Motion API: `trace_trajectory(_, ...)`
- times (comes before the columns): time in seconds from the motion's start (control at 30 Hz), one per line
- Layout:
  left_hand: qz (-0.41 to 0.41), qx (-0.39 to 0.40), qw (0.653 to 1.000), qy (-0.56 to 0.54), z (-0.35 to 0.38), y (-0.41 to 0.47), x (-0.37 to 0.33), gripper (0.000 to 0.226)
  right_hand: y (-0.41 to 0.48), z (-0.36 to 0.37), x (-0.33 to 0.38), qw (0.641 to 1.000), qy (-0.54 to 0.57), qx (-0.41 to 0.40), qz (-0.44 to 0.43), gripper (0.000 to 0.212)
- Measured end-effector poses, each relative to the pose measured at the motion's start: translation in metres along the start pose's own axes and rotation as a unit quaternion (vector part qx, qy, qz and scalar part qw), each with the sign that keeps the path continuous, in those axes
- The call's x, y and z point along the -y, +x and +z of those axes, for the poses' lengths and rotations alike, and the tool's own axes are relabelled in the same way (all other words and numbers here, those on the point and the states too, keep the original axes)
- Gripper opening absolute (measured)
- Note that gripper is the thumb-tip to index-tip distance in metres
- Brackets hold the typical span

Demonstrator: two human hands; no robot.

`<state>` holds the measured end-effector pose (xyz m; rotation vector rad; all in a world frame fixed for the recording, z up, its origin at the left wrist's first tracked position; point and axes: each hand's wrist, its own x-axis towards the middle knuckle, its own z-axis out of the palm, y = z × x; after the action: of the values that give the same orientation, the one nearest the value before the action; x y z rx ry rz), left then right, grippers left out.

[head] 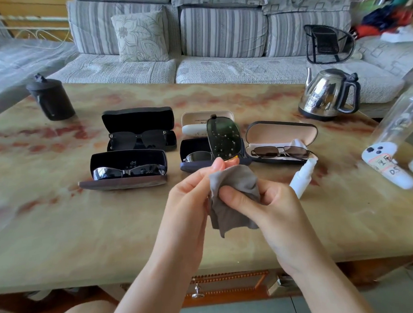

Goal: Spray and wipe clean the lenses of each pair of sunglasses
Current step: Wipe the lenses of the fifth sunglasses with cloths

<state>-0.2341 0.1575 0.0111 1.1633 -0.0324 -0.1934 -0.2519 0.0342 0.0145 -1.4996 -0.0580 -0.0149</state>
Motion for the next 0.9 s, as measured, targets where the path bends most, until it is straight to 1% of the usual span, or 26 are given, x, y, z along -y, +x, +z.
trace_trajectory(0.1, 0.019, 0.010, 0.999, 0.038, 0.002, -0.001, 0.001, 0.041, 0.000, -0.001, 0.001, 0.999, 0.046, 0.006, 0.021, 0.029)
trace_trajectory(0.17, 0.020, 0.012, 0.998, 0.054, 0.003, -0.002, 0.000, 0.043, 0.000, 0.000, 0.001, 0.997, 0.070, -0.004, 0.026, 0.029)
trace_trajectory(0.37, 0.038, 0.005, 0.997, 0.064, 0.002, -0.001, 0.003, 0.041, 0.002, 0.003, -0.002, 0.994, 0.097, -0.041, 0.035, 0.034)
trace_trajectory(0.43, 0.037, 0.007, 0.998, 0.055, 0.001, -0.002, 0.002, 0.039, 0.004, 0.001, -0.002, 0.996, 0.082, -0.024, 0.038, 0.028)
trace_trajectory(0.5, 0.037, 0.012, 0.998, 0.047, -0.003, -0.002, 0.000, 0.041, 0.004, -0.002, -0.001, 0.998, 0.057, 0.015, 0.037, 0.023)
trace_trajectory(0.67, 0.051, -0.019, 0.998, 0.029, -0.012, 0.000, -0.002, 0.037, 0.002, -0.005, -0.004, 0.998, -0.037, 0.059, 0.005, 0.021)
trace_trajectory(0.77, 0.037, -0.033, 0.999, -0.001, -0.015, 0.001, -0.003, 0.035, 0.002, -0.006, -0.007, 0.994, -0.051, 0.096, 0.021, 0.022)
trace_trajectory(0.9, 0.039, -0.033, 0.998, -0.021, -0.014, 0.001, -0.005, 0.035, 0.002, -0.008, -0.005, 0.991, -0.046, 0.118, 0.037, 0.022)
